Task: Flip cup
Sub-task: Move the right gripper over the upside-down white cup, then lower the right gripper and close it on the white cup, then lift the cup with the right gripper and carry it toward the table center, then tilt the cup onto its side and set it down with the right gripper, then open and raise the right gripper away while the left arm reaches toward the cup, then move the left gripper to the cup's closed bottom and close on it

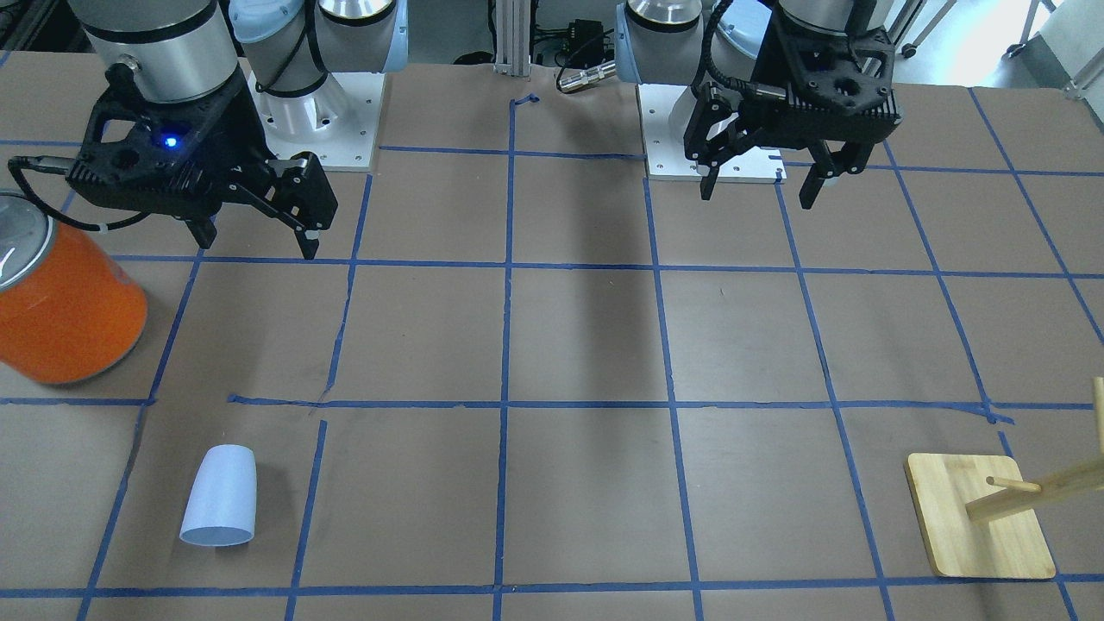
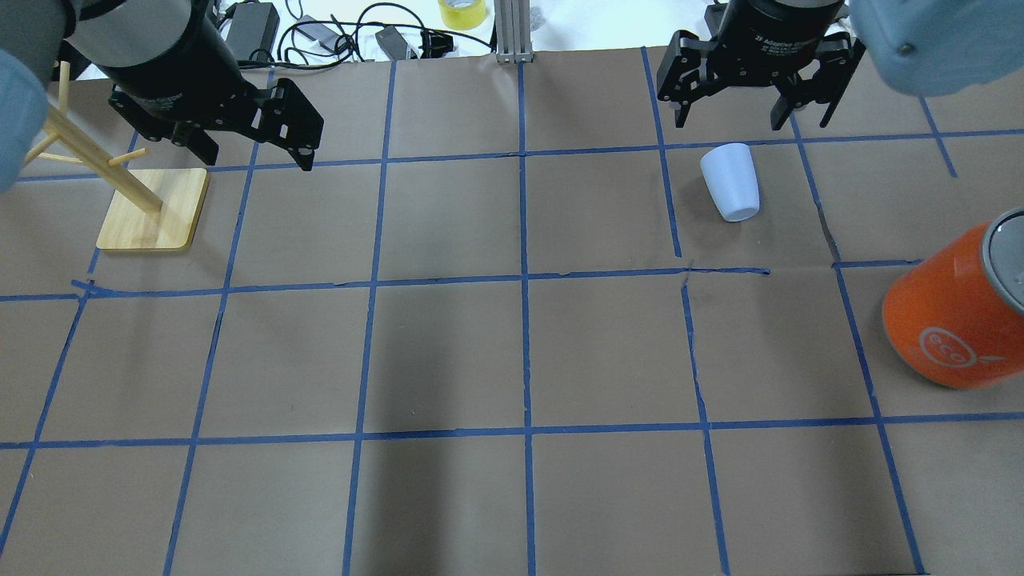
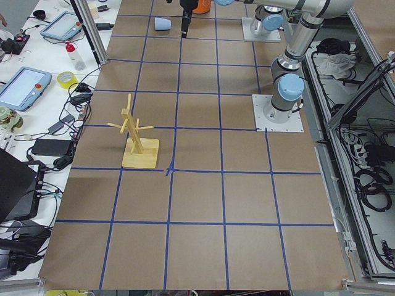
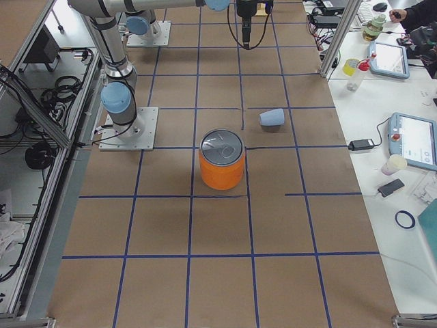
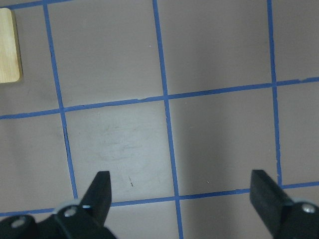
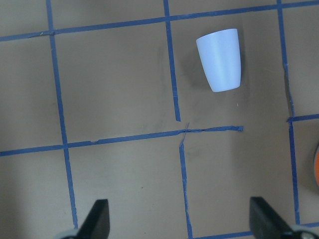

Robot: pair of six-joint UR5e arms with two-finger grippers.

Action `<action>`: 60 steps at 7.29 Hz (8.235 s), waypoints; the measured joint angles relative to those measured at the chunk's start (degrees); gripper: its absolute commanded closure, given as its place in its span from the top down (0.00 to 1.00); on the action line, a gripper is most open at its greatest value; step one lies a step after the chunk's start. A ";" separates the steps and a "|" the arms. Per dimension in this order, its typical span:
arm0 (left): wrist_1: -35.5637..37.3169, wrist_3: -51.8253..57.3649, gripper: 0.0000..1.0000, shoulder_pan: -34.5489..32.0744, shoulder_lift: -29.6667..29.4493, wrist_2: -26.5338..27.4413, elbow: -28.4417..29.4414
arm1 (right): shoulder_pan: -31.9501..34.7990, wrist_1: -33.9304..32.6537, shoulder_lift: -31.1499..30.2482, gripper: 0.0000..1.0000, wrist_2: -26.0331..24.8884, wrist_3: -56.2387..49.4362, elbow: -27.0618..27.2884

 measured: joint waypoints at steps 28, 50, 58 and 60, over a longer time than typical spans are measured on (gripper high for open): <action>-0.08 -0.06 1.00 0.17 0.23 -0.04 0.13 | 16.71 -46.91 27.31 0.81 15.26 -84.65 9.80; 23.95 11.03 1.00 10.11 -23.59 -41.31 -14.06 | 1.73 -15.11 -4.14 1.00 5.77 -49.51 10.12; 27.16 10.54 0.89 8.79 -32.50 -52.47 -16.20 | 1.71 -8.93 -6.38 1.00 1.32 -10.29 9.87; 27.25 10.18 0.81 7.81 -33.29 -52.61 -16.21 | 1.75 -8.61 -6.85 1.00 0.77 -7.54 9.84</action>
